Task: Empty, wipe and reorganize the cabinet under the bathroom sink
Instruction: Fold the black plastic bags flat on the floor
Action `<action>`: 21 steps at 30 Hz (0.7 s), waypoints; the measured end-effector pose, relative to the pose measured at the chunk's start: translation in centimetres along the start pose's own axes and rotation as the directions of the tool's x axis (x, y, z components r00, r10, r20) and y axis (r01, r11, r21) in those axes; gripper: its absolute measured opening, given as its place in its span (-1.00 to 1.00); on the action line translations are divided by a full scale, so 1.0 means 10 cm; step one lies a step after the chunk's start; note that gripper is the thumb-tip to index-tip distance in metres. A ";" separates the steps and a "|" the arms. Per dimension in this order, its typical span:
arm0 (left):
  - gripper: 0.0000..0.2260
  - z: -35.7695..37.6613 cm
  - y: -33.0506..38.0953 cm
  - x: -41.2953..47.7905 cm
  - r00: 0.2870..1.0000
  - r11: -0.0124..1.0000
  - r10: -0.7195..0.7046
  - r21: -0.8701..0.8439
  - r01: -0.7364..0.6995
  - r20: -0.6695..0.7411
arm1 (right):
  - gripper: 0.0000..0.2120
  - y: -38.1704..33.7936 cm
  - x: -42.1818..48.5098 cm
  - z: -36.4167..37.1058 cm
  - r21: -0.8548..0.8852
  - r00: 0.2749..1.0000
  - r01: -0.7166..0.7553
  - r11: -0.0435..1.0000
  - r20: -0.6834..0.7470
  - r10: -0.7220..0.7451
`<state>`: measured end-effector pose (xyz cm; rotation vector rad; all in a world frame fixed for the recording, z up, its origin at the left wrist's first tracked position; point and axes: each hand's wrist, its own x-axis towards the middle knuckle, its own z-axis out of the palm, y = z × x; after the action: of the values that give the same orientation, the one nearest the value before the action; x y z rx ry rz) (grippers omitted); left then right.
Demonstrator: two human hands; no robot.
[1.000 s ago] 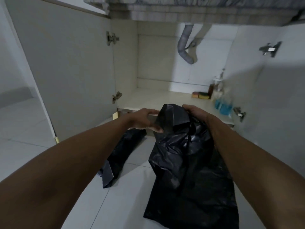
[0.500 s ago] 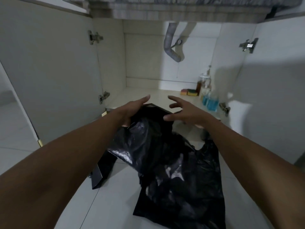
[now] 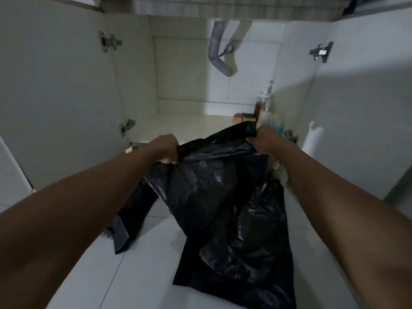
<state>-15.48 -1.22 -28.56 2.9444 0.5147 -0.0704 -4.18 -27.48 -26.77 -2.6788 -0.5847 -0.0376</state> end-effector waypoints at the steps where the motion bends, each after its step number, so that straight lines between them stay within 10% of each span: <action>1: -0.78 -0.01 0.00 0.07 0.997 1.000 0.000 0.011 0.001 -0.077 | -0.66 0.08 0.00 -0.02 -0.035 0.999 -0.039 0.999 0.007 0.040; 7: -0.92 -0.13 0.46 0.27 0.986 0.971 -0.065 -0.239 0.028 -0.151 | -0.65 0.35 -0.05 -0.23 0.205 0.965 -0.255 0.945 -0.003 0.261; 12: -0.90 -0.15 0.79 0.41 0.990 0.488 -0.123 -0.864 0.123 0.072 | -0.68 0.53 -0.04 -0.14 0.776 0.894 -0.407 0.482 0.232 0.383; 17: -0.81 -0.01 0.89 0.64 0.991 0.701 -0.097 -0.714 -0.002 -0.097 | -0.59 0.77 0.06 0.01 0.843 0.874 -0.365 0.395 0.165 0.457; 21: -0.84 -0.04 0.99 0.75 0.828 0.778 -0.043 -0.538 -0.323 -0.559 | -0.69 0.73 0.11 -0.20 0.925 0.885 0.083 0.371 -0.240 0.400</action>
<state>-5.10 -7.84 -27.27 2.2881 0.2782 0.8281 -0.12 -33.91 -27.54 -1.4792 -0.0790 -0.1874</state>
